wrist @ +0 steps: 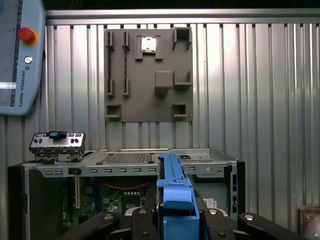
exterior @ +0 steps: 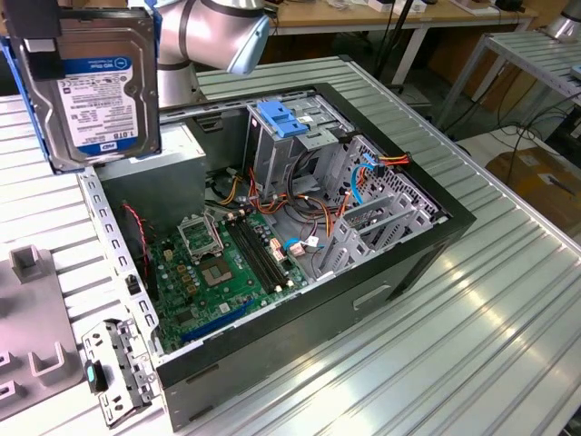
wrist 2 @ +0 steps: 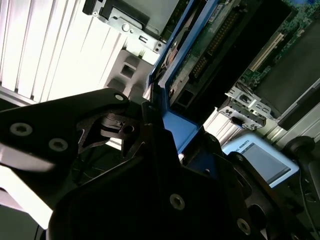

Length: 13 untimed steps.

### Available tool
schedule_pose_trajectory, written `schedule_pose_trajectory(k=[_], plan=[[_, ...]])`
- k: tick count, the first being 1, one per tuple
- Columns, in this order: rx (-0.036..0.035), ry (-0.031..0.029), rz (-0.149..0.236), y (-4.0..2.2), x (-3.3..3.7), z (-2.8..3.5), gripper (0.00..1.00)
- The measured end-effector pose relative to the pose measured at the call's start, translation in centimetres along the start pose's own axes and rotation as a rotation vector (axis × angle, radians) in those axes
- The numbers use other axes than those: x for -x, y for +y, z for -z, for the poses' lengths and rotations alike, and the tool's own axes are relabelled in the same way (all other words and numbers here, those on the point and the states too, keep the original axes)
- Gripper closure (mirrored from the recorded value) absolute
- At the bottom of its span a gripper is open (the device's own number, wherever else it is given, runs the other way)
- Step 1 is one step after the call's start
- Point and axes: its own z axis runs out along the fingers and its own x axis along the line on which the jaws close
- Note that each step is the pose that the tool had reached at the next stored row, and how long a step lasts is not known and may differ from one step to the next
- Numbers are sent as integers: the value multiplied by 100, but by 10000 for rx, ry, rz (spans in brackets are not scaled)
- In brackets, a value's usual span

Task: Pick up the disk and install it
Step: 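Pick up the disk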

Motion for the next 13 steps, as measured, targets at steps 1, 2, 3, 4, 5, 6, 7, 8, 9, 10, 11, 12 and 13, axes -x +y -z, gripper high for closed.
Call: schedule_pose_trajectory(k=[1,2,3,4,5,6,7,8,9,10,11,12,13], plan=[[0,0,0,-24,-3,-1,63],[0,-1,0,-57,-8,-2,63],[0,-1,0,-80,-11,-2,63],[-1,-1,0,-116,-16,-3,63],[0,-1,-1,-139,-19,-3,63],[0,0,-1,-166,-23,-4,63],[-1,-1,-2,-197,-28,-5,63],[-1,-1,-2,-221,-31,-5,63],[0,0,-2,-253,-35,-6,63],[0,0,-3,-272,-37,-6,63],[-1,-1,-6,-298,-42,-8,63],[-1,-1,-7,-317,-45,-9,63],[0,0,-9,-336,-48,-10,63]])
